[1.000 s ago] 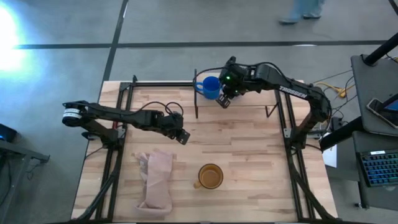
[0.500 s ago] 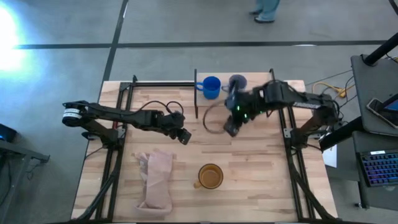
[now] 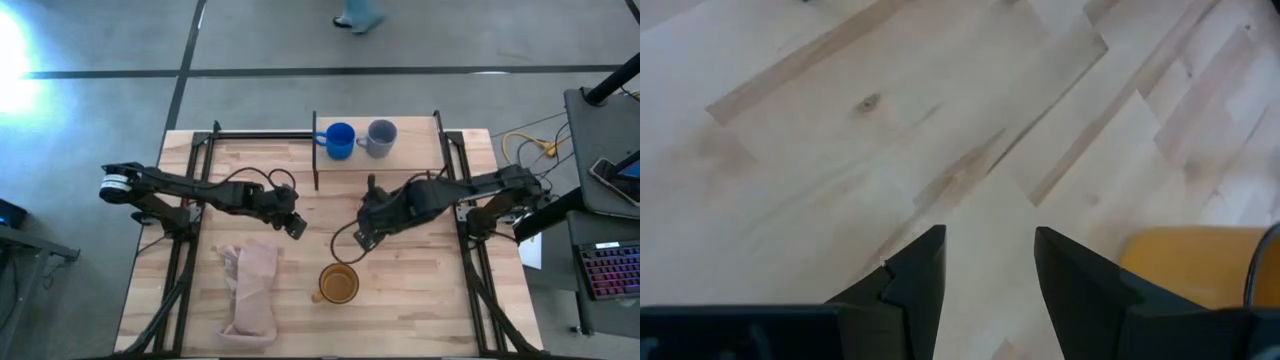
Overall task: Stack small to large cups/mugs on shelf
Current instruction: Put the brown mug on the shelf
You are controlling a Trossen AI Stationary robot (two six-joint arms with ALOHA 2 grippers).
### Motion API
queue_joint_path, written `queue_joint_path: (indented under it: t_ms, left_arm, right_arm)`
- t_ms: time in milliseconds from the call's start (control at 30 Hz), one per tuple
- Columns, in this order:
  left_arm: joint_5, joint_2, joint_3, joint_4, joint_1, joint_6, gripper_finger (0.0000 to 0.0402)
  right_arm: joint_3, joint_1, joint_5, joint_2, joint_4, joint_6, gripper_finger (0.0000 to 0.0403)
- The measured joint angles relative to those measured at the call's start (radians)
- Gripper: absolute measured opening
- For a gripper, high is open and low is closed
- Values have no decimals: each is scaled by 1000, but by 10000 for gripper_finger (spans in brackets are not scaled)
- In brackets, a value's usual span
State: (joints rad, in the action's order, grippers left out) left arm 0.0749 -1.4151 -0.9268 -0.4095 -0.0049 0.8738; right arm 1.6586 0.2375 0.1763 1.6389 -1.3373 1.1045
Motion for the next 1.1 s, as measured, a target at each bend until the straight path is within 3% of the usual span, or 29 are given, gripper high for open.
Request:
queue_joint_path:
  t_ms: [267, 767, 1100]
  left_arm:
    - [10, 10, 2, -58, -24, -56, 140]
    - [9, 109, 34, -79, -56, -122, 140]
    - [9, 123, 75, -81, -56, -137, 140]
  right_arm:
    - [-122, 42, -65, 41, 282, 133, 166]
    - [-137, 106, -207, 176, 357, 191, 173]
    - [-137, 131, -199, 267, 419, 227, 171]
